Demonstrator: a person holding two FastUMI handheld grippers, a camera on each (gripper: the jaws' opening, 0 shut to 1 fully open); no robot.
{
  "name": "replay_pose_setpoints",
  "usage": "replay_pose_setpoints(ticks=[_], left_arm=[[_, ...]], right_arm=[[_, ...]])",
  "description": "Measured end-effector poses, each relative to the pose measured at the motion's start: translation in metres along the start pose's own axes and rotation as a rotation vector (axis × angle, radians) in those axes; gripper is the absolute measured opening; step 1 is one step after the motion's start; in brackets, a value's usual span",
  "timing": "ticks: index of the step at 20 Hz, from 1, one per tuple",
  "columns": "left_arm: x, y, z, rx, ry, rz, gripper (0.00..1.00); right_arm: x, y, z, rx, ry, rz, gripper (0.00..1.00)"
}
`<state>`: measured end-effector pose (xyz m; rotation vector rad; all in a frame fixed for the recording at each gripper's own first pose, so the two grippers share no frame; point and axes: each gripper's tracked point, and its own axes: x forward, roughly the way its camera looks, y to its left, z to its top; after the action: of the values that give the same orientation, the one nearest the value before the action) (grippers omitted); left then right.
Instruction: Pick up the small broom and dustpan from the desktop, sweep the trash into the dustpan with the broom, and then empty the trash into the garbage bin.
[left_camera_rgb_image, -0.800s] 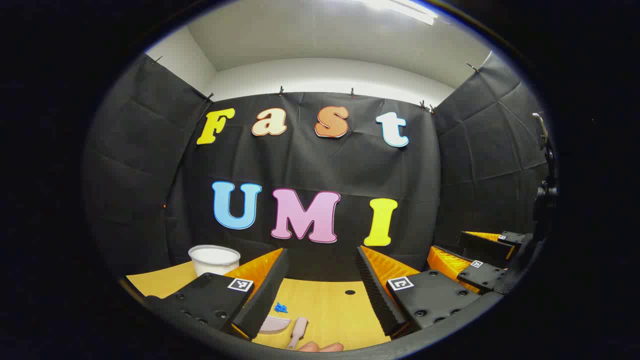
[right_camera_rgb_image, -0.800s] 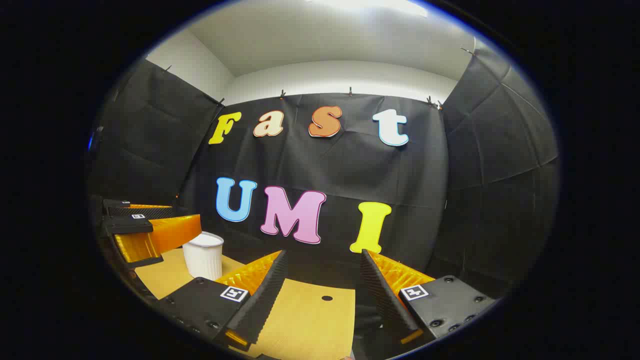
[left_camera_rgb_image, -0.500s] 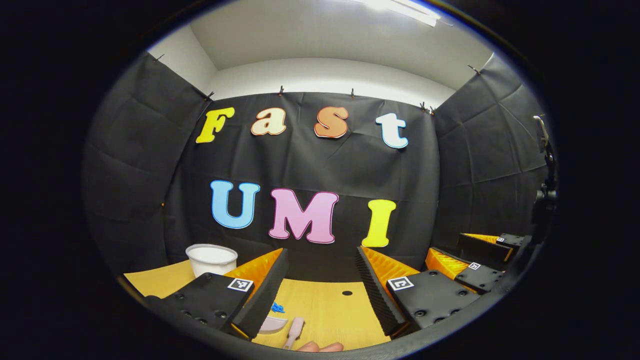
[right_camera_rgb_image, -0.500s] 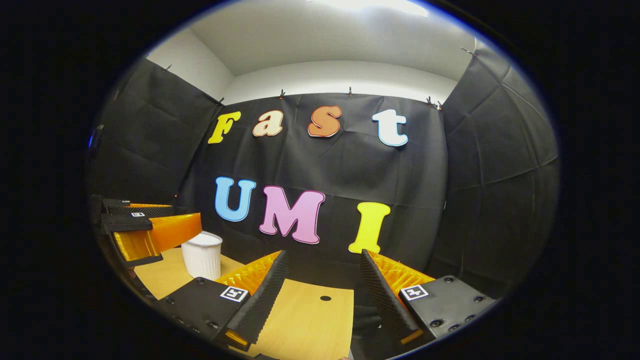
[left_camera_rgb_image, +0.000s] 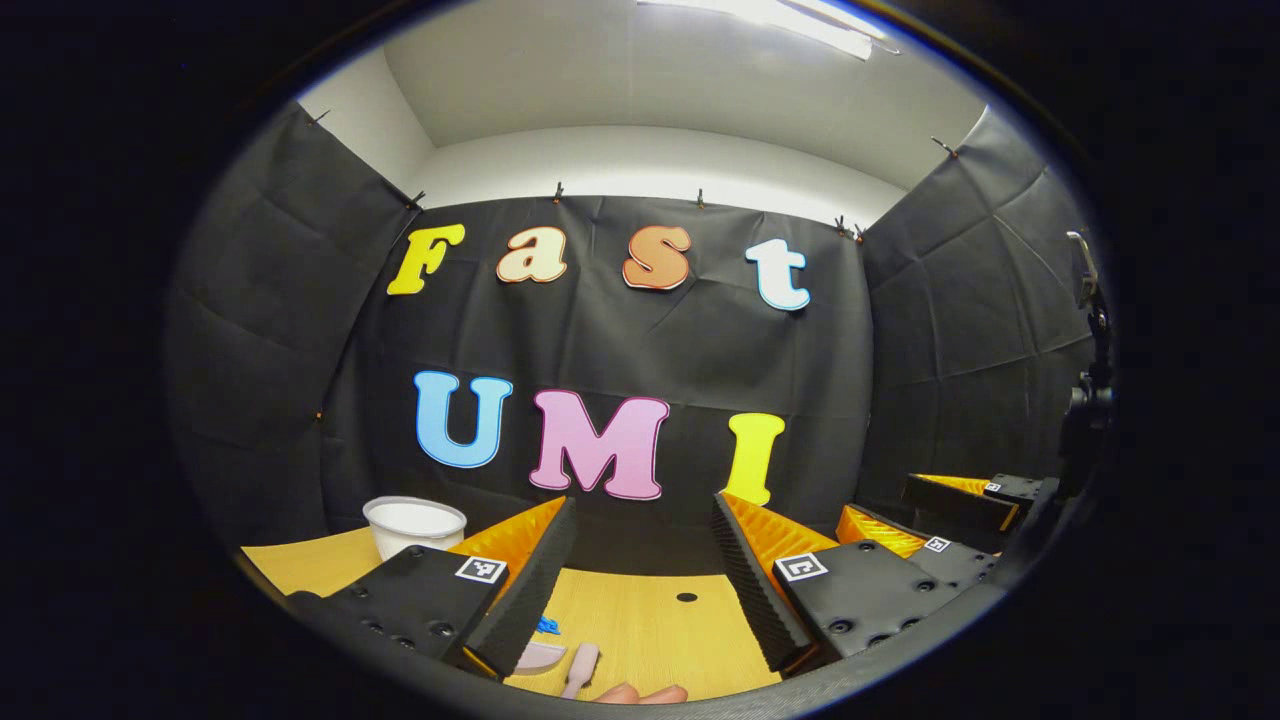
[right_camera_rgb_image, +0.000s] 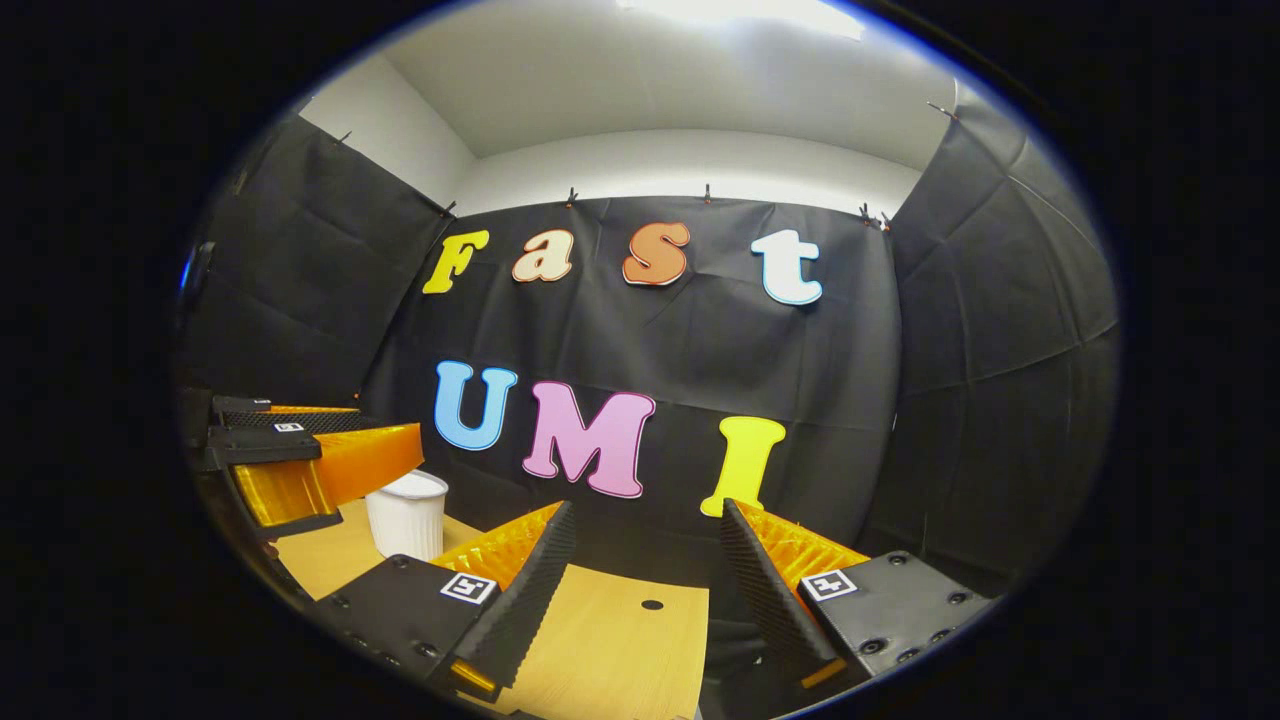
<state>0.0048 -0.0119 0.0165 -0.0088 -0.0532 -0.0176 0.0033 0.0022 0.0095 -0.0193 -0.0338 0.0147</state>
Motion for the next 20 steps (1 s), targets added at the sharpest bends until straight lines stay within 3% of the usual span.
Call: replay_pose_setpoints(ticks=[20], left_arm=[[-0.005,0.003,0.01,0.011,-0.033,-0.013,0.8]], right_arm=[[-0.001,0.014,0.004,-0.009,-0.011,0.027,0.94]])
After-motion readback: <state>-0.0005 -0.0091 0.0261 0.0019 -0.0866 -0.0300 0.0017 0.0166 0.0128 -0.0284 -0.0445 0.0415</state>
